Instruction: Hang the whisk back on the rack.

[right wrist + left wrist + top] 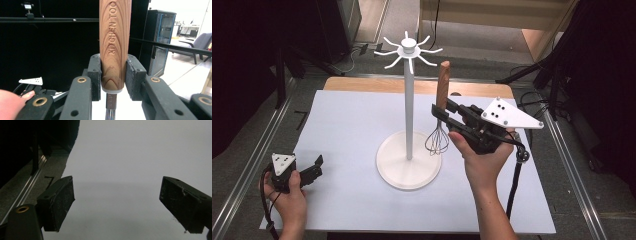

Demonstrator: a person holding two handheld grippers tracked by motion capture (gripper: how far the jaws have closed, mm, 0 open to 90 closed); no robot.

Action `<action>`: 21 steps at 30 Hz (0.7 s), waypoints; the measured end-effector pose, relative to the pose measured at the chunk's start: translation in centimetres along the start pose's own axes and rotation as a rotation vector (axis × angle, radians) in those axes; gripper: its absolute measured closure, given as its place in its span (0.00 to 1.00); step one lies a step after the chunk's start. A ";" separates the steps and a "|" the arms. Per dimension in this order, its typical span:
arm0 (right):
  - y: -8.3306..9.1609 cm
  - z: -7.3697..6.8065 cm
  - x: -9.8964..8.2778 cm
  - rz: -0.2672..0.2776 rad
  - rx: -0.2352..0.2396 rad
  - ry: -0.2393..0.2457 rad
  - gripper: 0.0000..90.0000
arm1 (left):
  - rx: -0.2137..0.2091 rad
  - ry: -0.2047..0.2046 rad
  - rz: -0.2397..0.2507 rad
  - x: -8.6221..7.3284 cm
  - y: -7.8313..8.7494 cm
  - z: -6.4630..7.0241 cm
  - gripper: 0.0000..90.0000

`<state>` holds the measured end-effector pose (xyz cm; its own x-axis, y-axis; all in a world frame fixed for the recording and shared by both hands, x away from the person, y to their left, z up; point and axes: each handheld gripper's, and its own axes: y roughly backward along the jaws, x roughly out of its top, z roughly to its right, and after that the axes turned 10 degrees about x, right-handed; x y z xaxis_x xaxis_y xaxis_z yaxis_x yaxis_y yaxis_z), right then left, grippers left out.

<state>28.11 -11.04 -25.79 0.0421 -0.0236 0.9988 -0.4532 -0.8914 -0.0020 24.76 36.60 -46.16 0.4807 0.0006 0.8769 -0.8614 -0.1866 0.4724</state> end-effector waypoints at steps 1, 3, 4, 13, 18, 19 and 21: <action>-0.1 0.0 0.1 0.003 0.002 0.002 0.79 | 0.001 0.000 0.000 0.0 0.0 0.0 0.15; -0.3 0.0 0.2 0.006 0.003 0.007 0.79 | 0.002 0.000 -0.001 0.0 0.0 0.0 0.15; -0.3 0.0 0.3 0.005 0.003 0.005 0.79 | 0.001 0.001 -0.001 0.0 0.0 0.0 0.15; -1.0 -0.1 0.6 0.005 0.008 0.012 0.79 | 0.000 0.001 -0.002 0.0 0.0 0.0 0.15; -1.5 0.0 0.5 0.001 0.010 0.008 0.79 | 0.000 0.001 -0.001 0.0 0.0 0.0 0.15; -1.5 0.0 0.5 0.001 0.011 0.003 0.79 | 0.000 0.001 -0.001 0.0 0.0 0.0 0.15; -1.7 0.1 0.4 0.004 0.012 0.007 0.79 | 0.000 0.001 -0.001 0.0 0.0 0.0 0.15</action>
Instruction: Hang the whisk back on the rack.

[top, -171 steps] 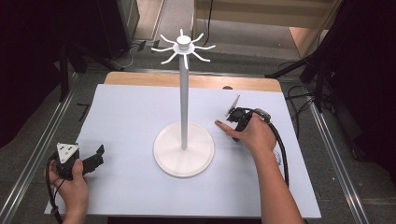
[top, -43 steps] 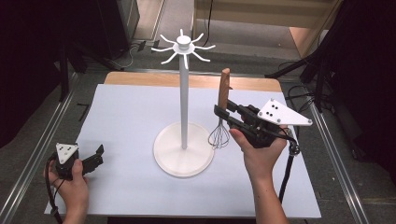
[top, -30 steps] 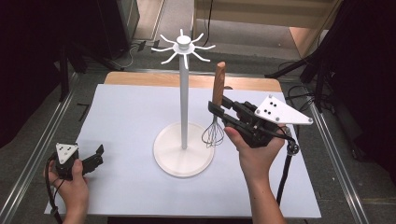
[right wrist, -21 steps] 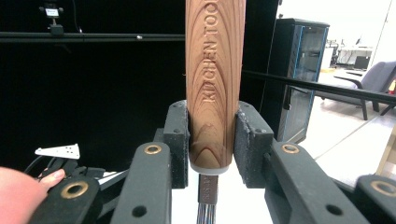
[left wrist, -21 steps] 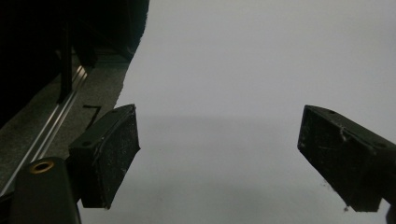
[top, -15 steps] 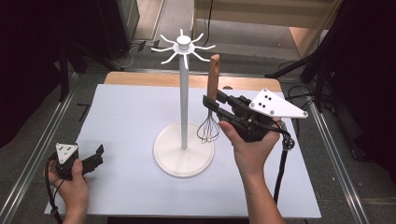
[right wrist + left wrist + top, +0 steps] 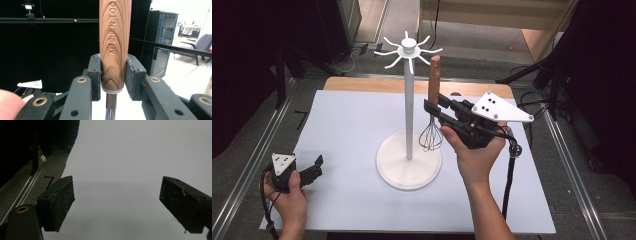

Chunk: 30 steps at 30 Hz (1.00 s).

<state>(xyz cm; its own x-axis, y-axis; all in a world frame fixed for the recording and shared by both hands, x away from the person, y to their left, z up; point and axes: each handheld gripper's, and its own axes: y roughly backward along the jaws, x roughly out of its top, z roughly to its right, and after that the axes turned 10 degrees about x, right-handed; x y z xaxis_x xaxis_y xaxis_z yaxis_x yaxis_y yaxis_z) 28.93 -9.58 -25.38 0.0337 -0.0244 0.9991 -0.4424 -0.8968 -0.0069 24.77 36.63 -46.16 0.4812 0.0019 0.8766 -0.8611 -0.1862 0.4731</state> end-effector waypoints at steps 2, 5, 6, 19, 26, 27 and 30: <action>-0.2 0.0 0.0 -0.004 0.003 -0.006 0.79 | 0.000 -0.001 -0.002 0.0 0.0 0.0 0.15; -0.4 0.1 -0.2 -0.008 0.005 -0.007 0.79 | 0.000 -0.001 -0.001 0.0 0.0 0.0 0.15; -0.5 0.1 -0.2 -0.010 0.007 -0.009 0.79 | 0.000 0.000 0.000 0.0 0.0 0.0 0.15; -1.2 0.3 -0.5 0.013 0.009 -0.011 0.79 | 0.000 0.002 0.000 0.0 0.0 0.0 0.15; -1.6 0.4 -0.9 0.019 0.003 0.001 0.79 | 0.001 0.000 0.000 0.0 0.0 0.0 0.15; -1.6 0.4 -1.0 0.019 0.006 0.005 0.79 | 0.001 0.000 -0.001 0.0 0.0 0.0 0.15; -1.7 0.3 -1.2 0.027 0.009 0.003 0.79 | 0.000 0.005 0.001 0.0 0.0 0.0 0.15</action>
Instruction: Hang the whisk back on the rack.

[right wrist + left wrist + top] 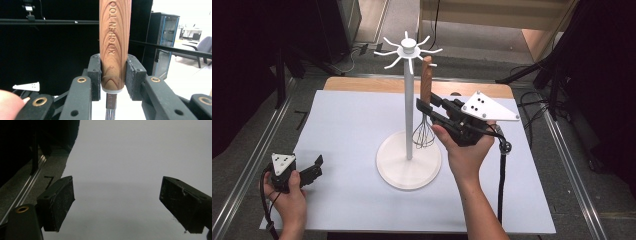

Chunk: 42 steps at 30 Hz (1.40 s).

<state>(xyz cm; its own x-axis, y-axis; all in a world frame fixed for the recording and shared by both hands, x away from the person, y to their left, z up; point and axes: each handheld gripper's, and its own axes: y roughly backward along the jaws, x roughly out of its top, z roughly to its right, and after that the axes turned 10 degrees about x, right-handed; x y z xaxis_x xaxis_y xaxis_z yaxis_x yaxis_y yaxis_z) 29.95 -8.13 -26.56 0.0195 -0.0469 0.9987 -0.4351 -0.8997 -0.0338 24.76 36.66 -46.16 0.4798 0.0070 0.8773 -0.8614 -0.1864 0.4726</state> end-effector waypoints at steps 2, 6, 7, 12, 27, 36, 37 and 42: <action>0.0 -0.1 -0.1 0.003 -0.001 0.001 0.79 | 0.000 -0.002 -0.001 0.0 0.0 0.0 0.15; 0.0 0.0 -0.1 0.008 0.003 0.003 0.79 | 0.001 -0.002 0.000 0.0 0.0 0.0 0.15; 0.0 0.0 -0.1 0.006 0.001 0.002 0.79 | 0.001 -0.001 0.000 0.0 0.0 0.0 0.15; 0.3 -0.1 0.0 -0.004 -0.023 0.015 0.78 | 0.001 -0.003 -0.001 0.0 0.0 0.0 0.15; 1.0 -0.1 0.1 -0.020 -0.049 0.041 0.30 | 0.002 -0.005 0.000 0.0 0.0 0.1 0.15; 2.0 0.3 -1.0 -0.052 -0.116 -0.003 0.01 | 0.002 -0.008 0.002 0.0 0.0 0.1 0.15; 2.2 0.4 -1.2 -0.052 -0.118 -0.007 0.01 | 0.003 -0.009 0.001 0.0 0.0 0.1 0.15; 3.2 1.1 -2.3 -0.054 -0.150 -0.023 0.00 | 0.004 -0.009 0.003 0.0 0.0 0.1 0.15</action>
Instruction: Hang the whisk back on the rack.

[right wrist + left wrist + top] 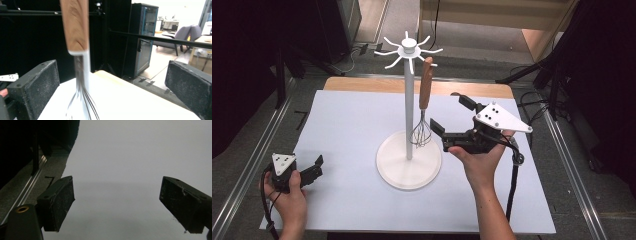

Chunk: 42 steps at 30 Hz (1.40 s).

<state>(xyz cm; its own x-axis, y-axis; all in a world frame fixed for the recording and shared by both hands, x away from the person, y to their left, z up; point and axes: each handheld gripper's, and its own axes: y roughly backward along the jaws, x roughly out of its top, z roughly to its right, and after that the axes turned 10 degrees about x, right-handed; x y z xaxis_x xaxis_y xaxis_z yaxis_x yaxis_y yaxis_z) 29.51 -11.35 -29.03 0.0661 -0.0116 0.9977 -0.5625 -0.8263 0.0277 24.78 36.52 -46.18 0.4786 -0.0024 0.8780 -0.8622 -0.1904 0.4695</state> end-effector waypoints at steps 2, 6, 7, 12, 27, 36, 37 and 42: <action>0.4 0.3 -0.5 -0.003 -0.011 -0.006 0.00 | 0.000 -0.001 -0.002 0.0 0.0 0.0 0.15; 1.1 1.3 -1.7 -0.004 -0.029 0.005 0.00 | 0.000 -0.001 -0.001 0.0 0.0 0.0 0.15; 1.3 1.6 -2.0 -0.004 -0.038 0.008 0.00 | 0.000 -0.001 -0.001 0.0 0.0 0.0 0.15; 2.2 2.9 -3.4 -0.019 -0.087 -0.014 0.00 | 0.000 -0.002 -0.001 0.0 0.0 0.0 0.15; 4.5 5.7 -7.1 -0.065 -0.191 -0.064 0.00 | 0.000 -0.006 -0.001 0.0 0.0 0.0 0.15; 5.5 7.0 -9.0 -0.086 -0.249 -0.081 0.00 | 0.000 -0.003 -0.001 0.0 0.0 0.0 0.15; 5.6 7.1 -9.2 -0.093 -0.256 -0.083 0.00 | 0.000 -0.003 -0.001 0.0 0.0 0.0 0.15; 6.2 7.8 -10.3 -0.112 -0.288 -0.091 0.00 | 0.000 -0.003 -0.001 0.0 0.0 0.0 0.15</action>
<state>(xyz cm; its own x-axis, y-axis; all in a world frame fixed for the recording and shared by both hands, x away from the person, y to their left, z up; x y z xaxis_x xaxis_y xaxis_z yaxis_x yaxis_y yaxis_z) 31.77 -20.71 -39.60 0.2069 0.0099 0.9783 -0.7570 -0.6319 0.1665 24.76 36.51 -46.17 0.4800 -0.0053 0.8772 -0.8617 -0.1904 0.4704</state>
